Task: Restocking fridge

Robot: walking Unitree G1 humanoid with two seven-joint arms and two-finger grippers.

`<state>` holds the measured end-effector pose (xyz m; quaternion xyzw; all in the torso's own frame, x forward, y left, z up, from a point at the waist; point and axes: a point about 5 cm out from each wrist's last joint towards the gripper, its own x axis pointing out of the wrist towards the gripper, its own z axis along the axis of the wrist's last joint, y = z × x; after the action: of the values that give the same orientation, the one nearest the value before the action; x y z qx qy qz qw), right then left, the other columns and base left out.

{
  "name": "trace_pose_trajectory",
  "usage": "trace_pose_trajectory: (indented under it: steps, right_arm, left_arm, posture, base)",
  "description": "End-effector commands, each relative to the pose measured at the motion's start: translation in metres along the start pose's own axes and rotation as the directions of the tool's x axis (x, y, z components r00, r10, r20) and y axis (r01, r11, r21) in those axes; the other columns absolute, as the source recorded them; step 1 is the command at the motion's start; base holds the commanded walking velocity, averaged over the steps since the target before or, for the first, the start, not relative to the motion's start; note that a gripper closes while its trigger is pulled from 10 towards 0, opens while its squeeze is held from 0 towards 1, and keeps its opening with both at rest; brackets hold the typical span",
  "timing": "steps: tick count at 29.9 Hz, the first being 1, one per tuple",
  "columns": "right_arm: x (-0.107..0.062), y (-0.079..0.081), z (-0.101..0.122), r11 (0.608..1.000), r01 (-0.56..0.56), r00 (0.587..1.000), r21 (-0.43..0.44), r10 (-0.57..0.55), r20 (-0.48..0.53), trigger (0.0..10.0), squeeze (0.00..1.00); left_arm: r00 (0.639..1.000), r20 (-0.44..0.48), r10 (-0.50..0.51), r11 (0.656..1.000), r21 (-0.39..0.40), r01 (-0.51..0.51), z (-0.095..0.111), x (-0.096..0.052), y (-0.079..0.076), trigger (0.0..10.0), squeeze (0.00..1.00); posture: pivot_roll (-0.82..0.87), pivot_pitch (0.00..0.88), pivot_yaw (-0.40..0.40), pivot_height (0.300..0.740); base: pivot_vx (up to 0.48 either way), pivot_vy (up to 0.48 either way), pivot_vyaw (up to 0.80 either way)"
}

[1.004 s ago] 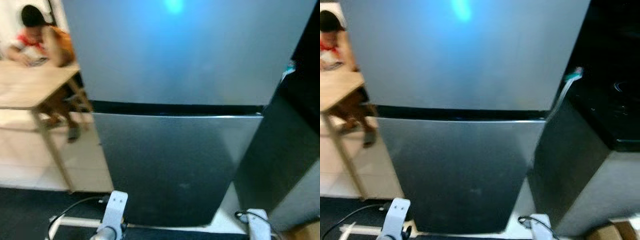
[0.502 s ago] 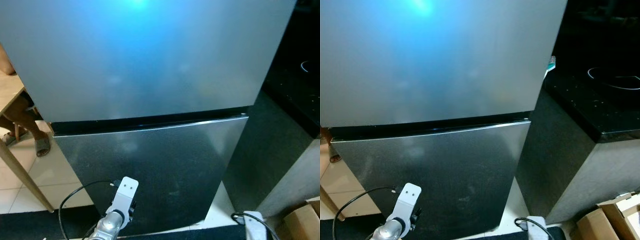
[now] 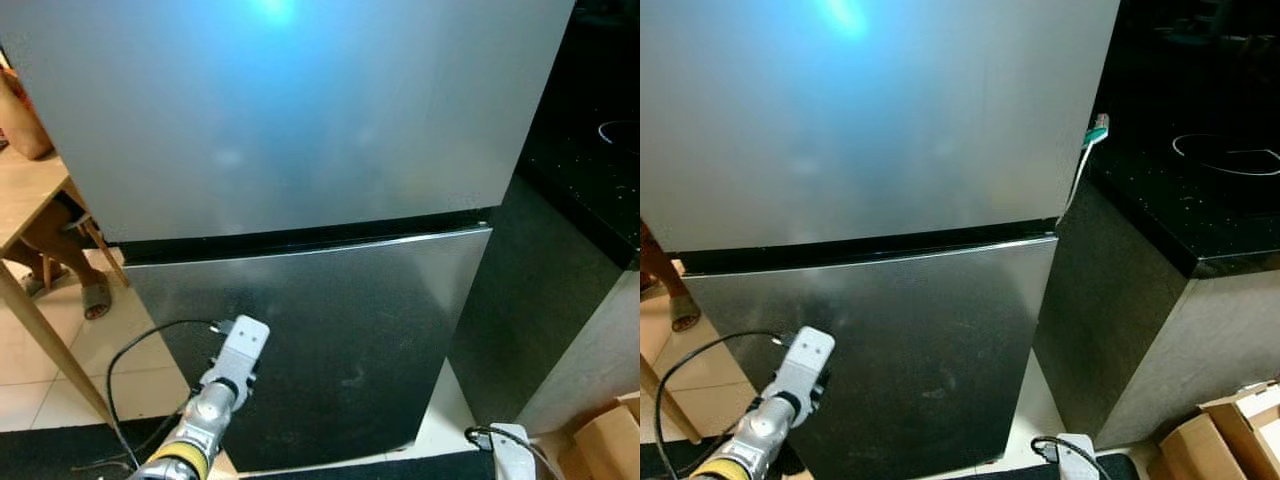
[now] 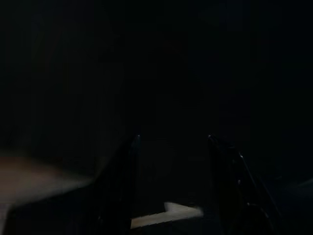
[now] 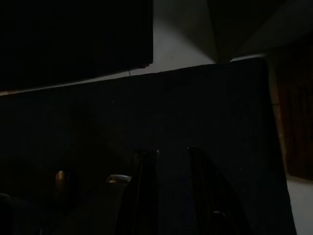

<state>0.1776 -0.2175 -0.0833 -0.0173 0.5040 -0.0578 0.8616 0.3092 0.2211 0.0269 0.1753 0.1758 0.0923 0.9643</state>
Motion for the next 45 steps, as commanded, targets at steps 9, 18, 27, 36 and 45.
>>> trace_pose_trajectory:
  steps: [9,18,27,36,45]
  right_arm:
    - [-0.001,0.0,-0.006,1.0,-0.008,1.0,-0.011,0.008,-0.012,10.0,0.0]
    - [-0.001,-0.001,-0.012,0.998,-0.025,0.999,-0.055,0.024,-0.033,10.0,0.0]
    - [-0.001,0.002,-0.006,0.992,-0.05,0.999,-0.119,0.047,-0.026,10.0,0.0]
    - [-0.002,-0.008,-0.011,0.991,-0.042,0.999,-0.129,0.038,-0.036,10.0,0.0]
    - [-0.003,-0.012,-0.015,0.992,-0.031,0.999,-0.126,0.026,-0.044,10.0,0.0]
  left_arm:
    - [0.966,-0.215,-0.147,0.989,-0.024,0.146,-0.04,-0.013,-0.008,10.0,0.0]
    - [0.826,-0.48,-0.295,0.955,-0.134,0.263,-0.116,-0.068,-0.038,10.0,0.0]
    - [0.808,-0.5,-0.311,0.95,-0.172,0.259,-0.126,-0.077,-0.04,10.0,0.0]
    - [0.799,-0.506,-0.326,0.945,-0.186,0.268,-0.13,-0.082,-0.046,10.0,0.0]
    - [0.786,-0.511,-0.348,0.938,-0.179,0.298,-0.131,-0.084,-0.047,10.0,0.0]
  posture:
    - [-0.02,0.01,0.037,0.74]
    - [-0.02,0.009,0.031,0.74]
    - [-0.01,0.004,0.02,0.74]
    - [-0.03,0.0,0.021,0.74]
    - [-0.04,0.0,0.028,0.74]
  base:
    - [0.0,0.0,0.0]
    - [0.0,0.0,0.0]
    - [0.0,0.0,0.71]
    - [0.0,0.0,0.8]
    - [0.0,0.0,0.8]
